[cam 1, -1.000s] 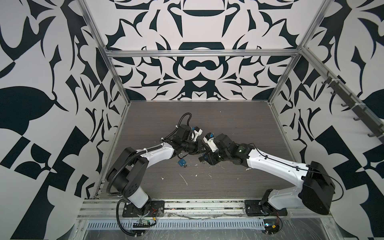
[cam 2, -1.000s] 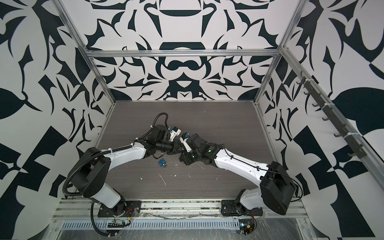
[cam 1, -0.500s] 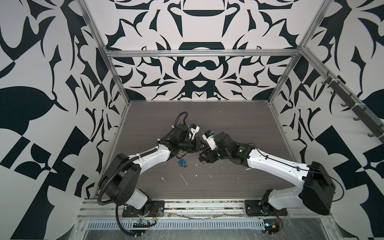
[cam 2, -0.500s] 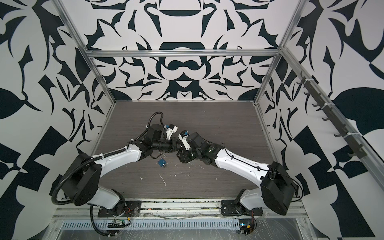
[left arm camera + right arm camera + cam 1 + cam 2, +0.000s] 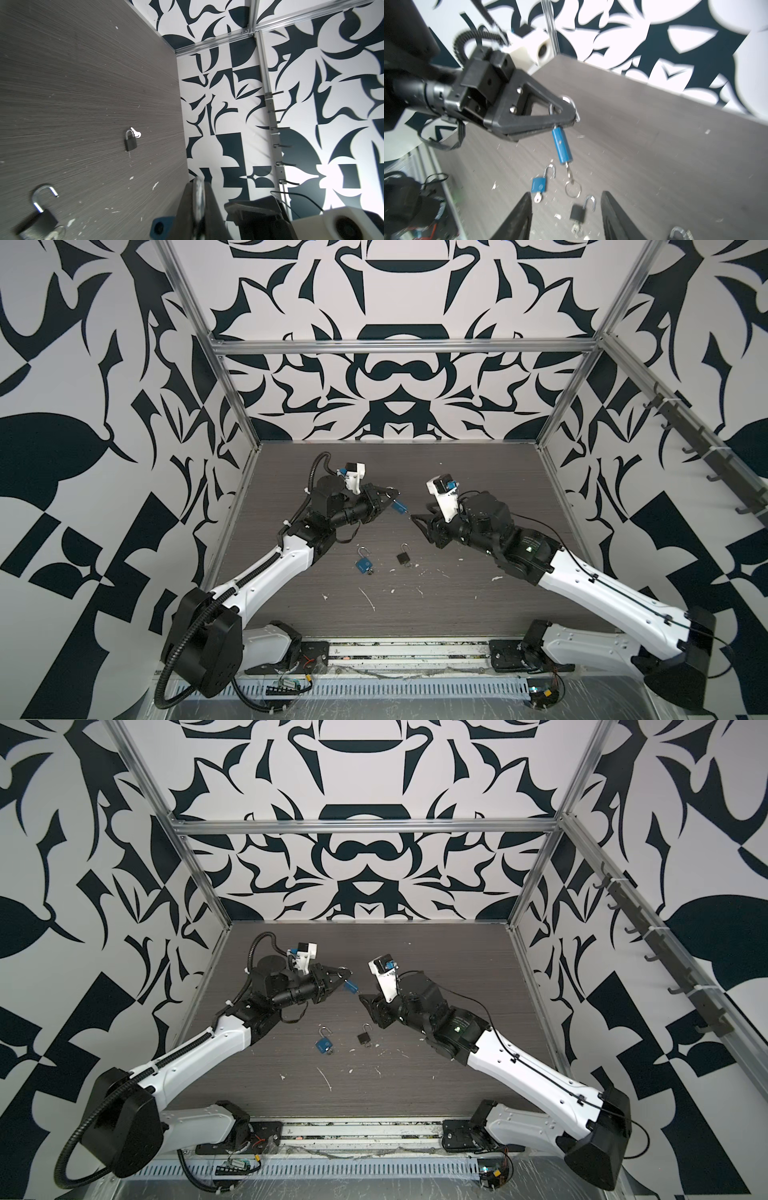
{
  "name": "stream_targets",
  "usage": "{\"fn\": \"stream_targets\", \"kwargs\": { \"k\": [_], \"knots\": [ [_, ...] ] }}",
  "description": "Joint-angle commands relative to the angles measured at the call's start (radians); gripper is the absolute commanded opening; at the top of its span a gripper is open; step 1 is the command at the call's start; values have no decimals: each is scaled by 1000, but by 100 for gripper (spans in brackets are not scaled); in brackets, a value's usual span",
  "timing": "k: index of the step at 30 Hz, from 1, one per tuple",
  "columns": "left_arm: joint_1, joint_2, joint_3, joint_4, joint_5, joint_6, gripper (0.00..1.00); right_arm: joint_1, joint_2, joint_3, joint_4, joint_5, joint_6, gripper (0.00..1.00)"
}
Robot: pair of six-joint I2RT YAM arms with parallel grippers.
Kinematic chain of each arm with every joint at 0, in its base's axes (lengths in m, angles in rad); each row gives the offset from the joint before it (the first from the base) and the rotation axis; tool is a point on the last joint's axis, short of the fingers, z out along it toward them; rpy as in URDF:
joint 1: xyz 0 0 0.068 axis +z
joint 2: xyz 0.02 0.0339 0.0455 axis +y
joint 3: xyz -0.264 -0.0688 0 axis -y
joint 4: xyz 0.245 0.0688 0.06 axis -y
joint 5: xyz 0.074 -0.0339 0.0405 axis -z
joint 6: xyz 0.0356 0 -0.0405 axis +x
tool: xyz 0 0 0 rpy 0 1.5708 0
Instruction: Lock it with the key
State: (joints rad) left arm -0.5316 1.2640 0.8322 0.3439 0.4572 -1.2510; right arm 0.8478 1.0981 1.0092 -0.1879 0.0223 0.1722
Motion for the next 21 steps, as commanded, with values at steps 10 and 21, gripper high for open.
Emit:
{"fn": "stream_targets", "kwargs": {
  "k": [10,21],
  "knots": [
    [-3,3,18,200,4,-260,0,-6,45,-2,229,-18,-61,46],
    [-3,60,-16,354,39,-355,0,-51,69,-20,284,-76,23,37]
  ]
}}
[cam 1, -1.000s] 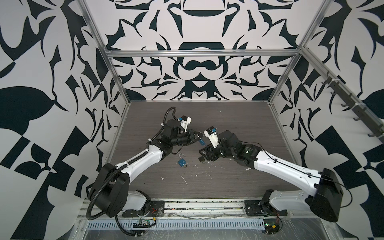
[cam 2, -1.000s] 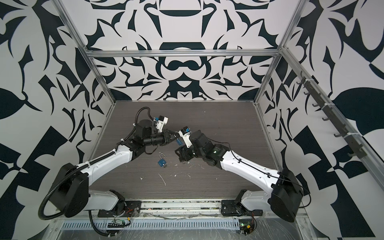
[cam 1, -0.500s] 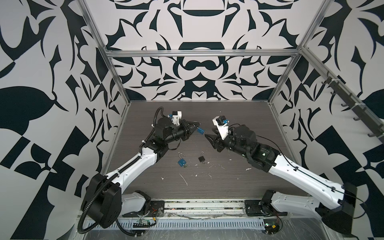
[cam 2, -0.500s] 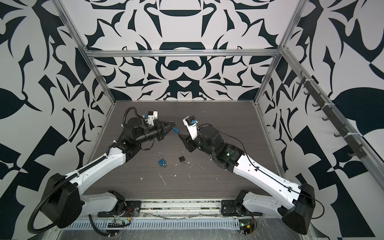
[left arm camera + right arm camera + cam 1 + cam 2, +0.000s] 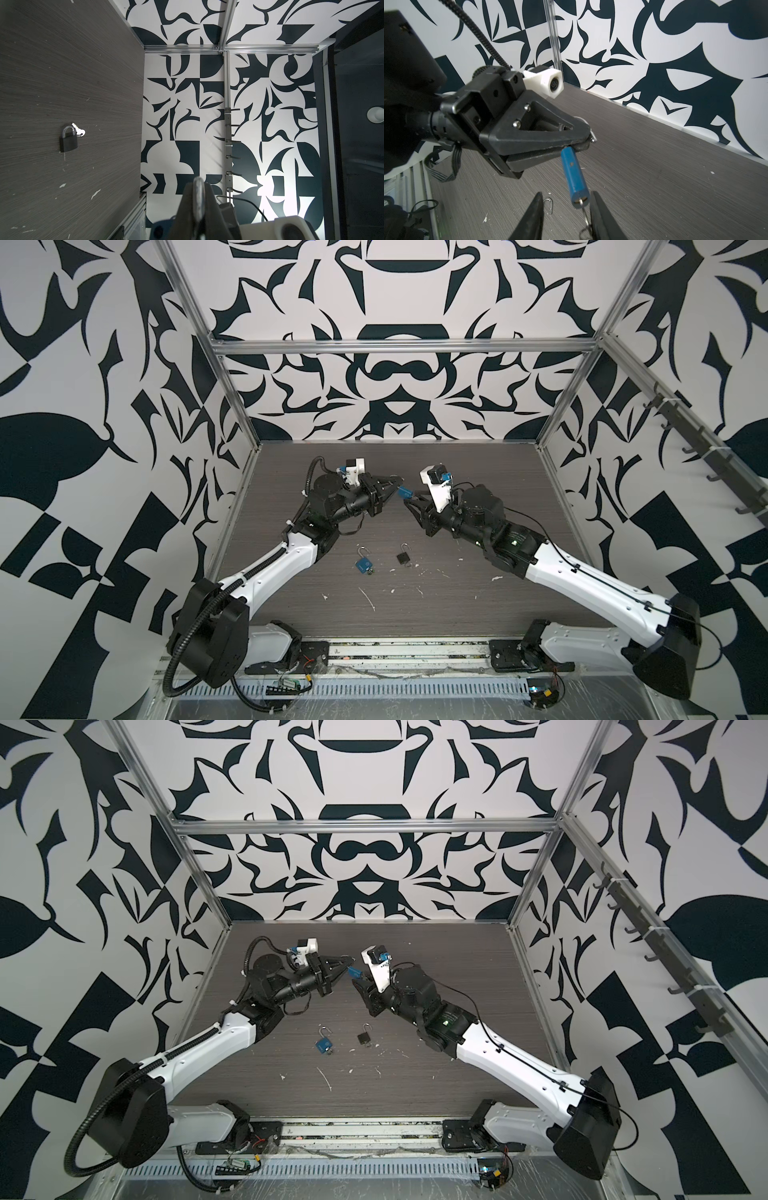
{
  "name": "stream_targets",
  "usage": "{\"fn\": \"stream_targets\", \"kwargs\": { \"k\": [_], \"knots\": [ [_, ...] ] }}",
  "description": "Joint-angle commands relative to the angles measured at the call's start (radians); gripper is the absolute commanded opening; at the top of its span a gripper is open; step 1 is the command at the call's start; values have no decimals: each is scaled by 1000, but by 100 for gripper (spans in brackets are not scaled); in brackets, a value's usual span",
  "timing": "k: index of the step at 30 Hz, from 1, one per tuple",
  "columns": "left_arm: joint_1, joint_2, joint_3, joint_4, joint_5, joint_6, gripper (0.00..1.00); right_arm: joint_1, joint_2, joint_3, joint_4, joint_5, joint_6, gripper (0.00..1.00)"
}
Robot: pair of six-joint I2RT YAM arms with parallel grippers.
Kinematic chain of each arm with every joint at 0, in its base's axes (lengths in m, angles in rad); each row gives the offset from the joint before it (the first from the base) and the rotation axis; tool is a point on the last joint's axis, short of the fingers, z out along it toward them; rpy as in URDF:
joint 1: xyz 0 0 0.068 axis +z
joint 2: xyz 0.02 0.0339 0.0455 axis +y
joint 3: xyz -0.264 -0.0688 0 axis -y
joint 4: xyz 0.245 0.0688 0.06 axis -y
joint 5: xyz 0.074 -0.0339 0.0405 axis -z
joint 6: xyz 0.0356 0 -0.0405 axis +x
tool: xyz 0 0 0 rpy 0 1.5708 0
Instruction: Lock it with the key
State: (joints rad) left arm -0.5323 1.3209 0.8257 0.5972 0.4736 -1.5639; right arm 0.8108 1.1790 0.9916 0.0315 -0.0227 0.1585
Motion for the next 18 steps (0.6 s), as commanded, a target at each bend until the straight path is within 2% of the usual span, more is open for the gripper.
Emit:
{"fn": "stream_targets", "kwargs": {
  "k": [1,9,18],
  "knots": [
    [-3,4,-11,103,23,-42,0,-22,-12,-2,65,-42,46,35],
    [-2,27,-25,207,26,-88,0,-56,4,5,56,-127,79,33],
    [-6,38,-11,220,49,-92,0,-57,37,19,76,-155,95,31]
  ]
}}
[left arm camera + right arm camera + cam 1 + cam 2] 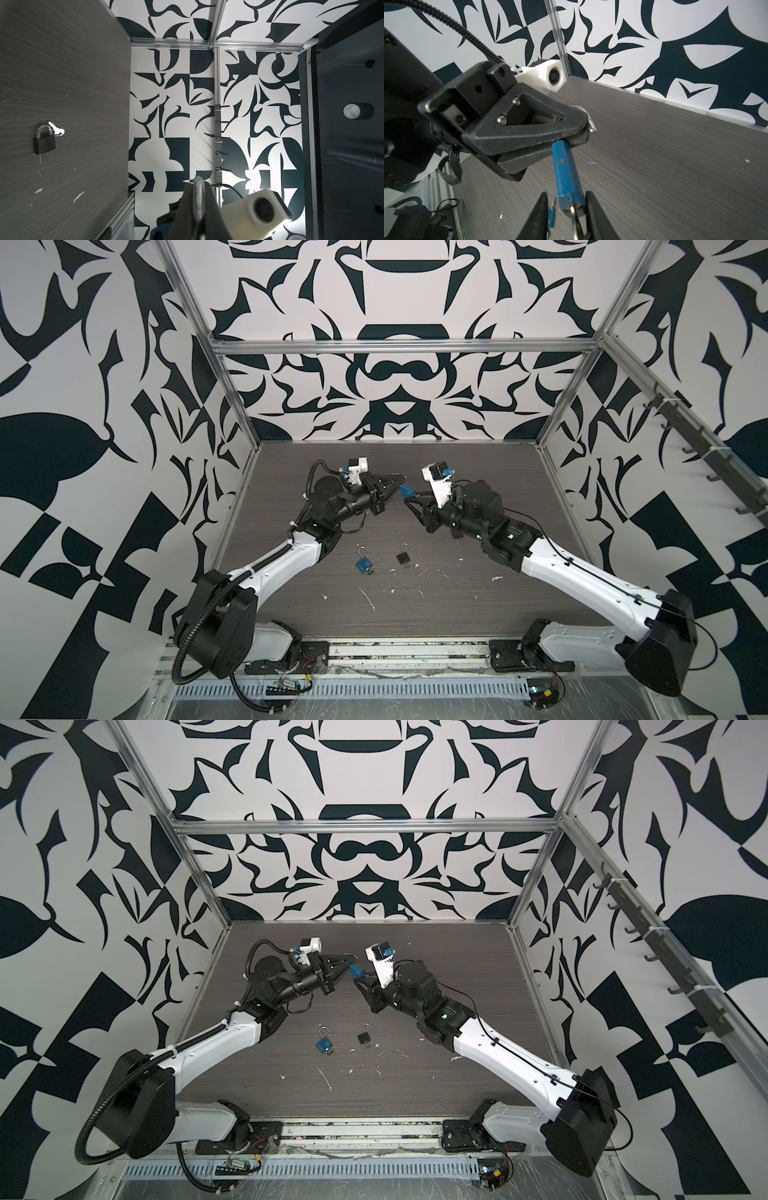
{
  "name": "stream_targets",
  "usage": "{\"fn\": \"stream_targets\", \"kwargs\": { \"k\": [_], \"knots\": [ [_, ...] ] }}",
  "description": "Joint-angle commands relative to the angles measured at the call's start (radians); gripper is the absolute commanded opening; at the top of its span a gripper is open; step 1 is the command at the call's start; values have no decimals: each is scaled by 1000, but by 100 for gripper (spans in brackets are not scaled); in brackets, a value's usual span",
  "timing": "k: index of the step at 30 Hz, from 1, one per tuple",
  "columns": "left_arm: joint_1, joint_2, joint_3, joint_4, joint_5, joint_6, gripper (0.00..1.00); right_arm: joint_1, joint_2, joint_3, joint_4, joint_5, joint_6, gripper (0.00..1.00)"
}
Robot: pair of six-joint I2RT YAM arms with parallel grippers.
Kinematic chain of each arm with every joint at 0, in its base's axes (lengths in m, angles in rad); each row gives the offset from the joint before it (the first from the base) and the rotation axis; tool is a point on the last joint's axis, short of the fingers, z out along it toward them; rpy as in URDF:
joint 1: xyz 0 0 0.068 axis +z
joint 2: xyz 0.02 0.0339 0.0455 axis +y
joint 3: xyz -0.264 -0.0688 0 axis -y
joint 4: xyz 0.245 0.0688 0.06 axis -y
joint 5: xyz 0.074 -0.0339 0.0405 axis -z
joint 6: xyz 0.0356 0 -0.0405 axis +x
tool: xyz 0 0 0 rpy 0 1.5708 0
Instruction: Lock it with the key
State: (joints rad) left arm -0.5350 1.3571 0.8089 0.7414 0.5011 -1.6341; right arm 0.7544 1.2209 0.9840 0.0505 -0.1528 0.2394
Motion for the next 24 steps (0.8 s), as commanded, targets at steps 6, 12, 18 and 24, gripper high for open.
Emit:
{"fn": "stream_targets", "kwargs": {
  "k": [6,12,18,24],
  "knots": [
    [-3,5,6,76,27,-21,0,-1,-6,26,58,-22,18,31],
    [-4,10,4,78,33,-21,0,-10,-21,24,58,-15,20,31],
    [-6,4,4,76,35,-20,0,-18,-23,28,56,-18,23,31],
    [-5,6,5,76,36,-20,0,-20,-28,22,62,-18,29,29]
  ]
}}
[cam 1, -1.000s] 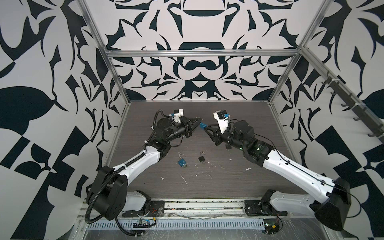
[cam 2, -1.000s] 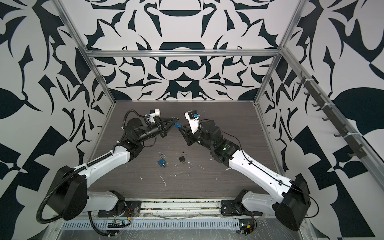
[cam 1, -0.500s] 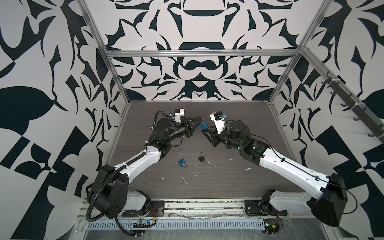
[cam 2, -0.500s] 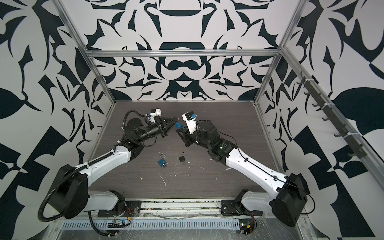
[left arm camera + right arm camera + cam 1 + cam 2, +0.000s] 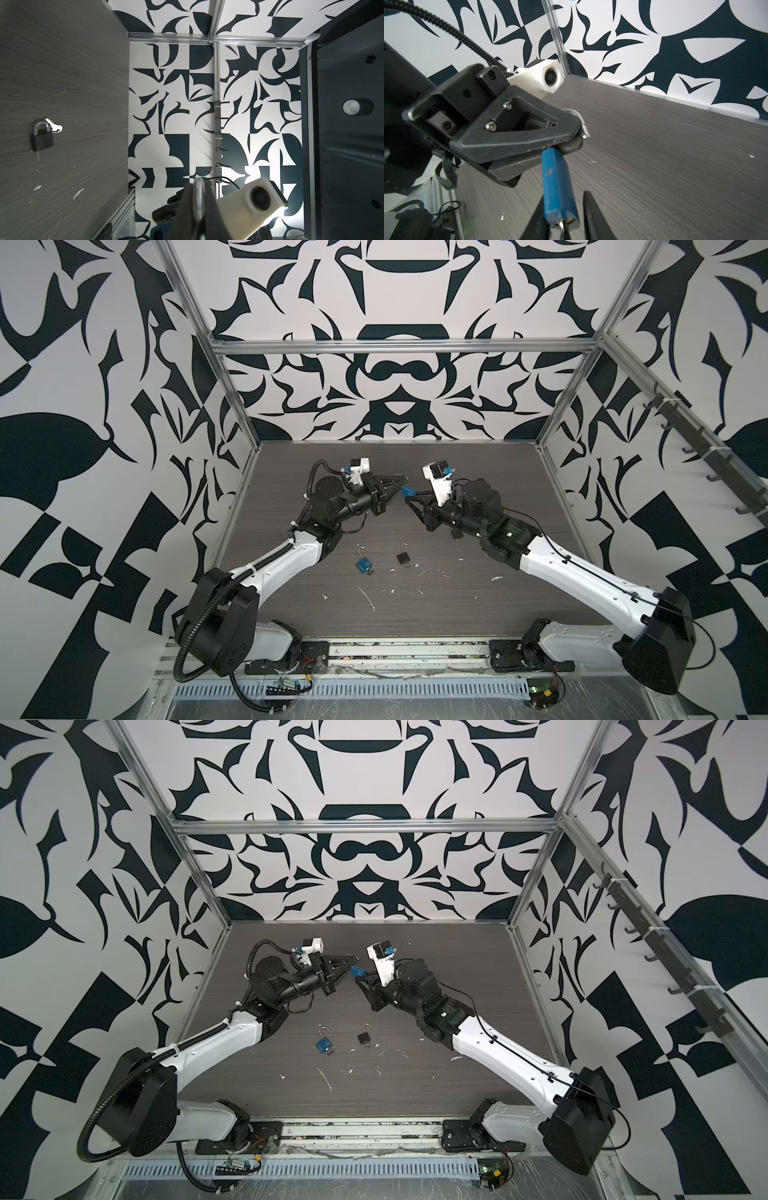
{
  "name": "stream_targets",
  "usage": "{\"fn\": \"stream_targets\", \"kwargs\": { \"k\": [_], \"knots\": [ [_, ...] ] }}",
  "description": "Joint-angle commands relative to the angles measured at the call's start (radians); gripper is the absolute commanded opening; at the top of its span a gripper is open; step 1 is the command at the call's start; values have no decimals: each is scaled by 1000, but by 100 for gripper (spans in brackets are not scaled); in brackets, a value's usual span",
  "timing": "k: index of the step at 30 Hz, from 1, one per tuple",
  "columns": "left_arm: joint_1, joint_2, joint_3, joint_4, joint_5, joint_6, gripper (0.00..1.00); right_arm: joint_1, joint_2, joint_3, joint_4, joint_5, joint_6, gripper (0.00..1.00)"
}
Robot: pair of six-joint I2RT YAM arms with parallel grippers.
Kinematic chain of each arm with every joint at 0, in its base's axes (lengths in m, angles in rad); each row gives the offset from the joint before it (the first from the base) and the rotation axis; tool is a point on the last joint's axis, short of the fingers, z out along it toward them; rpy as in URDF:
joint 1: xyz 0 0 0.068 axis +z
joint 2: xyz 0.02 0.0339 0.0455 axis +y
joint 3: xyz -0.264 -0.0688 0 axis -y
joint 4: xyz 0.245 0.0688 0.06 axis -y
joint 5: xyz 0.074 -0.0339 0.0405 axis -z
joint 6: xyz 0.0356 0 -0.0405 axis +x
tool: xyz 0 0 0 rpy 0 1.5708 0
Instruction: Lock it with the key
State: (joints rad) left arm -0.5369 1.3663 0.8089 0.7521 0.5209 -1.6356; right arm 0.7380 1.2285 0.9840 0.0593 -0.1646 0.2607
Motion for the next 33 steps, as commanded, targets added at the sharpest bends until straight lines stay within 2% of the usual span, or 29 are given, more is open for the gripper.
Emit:
{"fn": "stream_targets", "kwargs": {
  "k": [1,12,17,19,23,24,25,26,27,28,30,33],
  "knots": [
    [-3,0,6,66,16,-18,0,-6,-39,19,57,-4,10,29],
    [-5,2,10,67,20,-17,0,-9,-34,20,45,-15,19,27],
    [-5,-3,10,64,19,-15,0,-9,-36,13,58,-20,27,15],
    [-5,-1,12,64,23,-15,0,-8,-39,12,62,-18,28,0],
    [-5,3,11,63,32,-1,0,-16,-41,13,65,-19,46,0],
    [-4,7,12,60,39,15,17,-23,-43,15,61,-22,58,0],
    [3,10,15,48,50,42,48,-32,-47,16,57,-30,77,0],
    [11,12,20,22,67,71,68,-44,-50,17,53,-45,96,0],
    [25,13,28,-18,87,121,94,-62,-52,21,40,-64,125,0],
    [44,11,37,-78,108,174,99,-89,-52,27,20,-95,161,0],
    [86,2,52,-181,135,301,99,-154,-41,54,-28,-193,251,0],
    [135,12,143,-450,158,611,99,-254,-2,107,-96,-403,424,0]
  ]
}}
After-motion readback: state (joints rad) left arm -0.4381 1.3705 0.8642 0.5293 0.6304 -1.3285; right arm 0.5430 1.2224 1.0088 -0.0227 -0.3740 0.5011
